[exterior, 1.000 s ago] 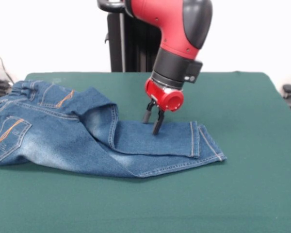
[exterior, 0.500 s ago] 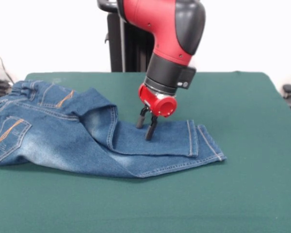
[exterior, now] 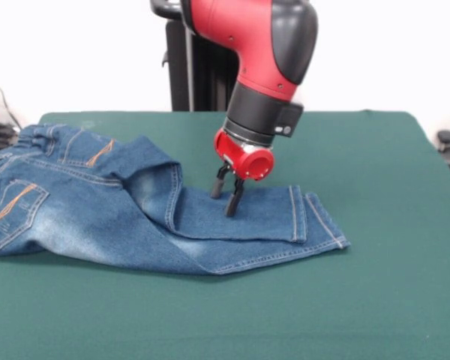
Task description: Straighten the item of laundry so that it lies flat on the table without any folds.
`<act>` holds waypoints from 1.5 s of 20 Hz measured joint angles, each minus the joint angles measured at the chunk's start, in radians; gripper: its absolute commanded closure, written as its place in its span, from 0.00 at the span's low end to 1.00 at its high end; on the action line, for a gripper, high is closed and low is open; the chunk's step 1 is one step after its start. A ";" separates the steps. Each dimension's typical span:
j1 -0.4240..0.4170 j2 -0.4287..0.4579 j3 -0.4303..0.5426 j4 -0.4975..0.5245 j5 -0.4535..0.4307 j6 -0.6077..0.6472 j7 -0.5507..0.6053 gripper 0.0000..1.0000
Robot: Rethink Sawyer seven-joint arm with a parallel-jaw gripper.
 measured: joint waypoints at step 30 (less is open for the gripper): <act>0.089 -0.111 -0.006 0.029 0.019 0.083 0.000 1.00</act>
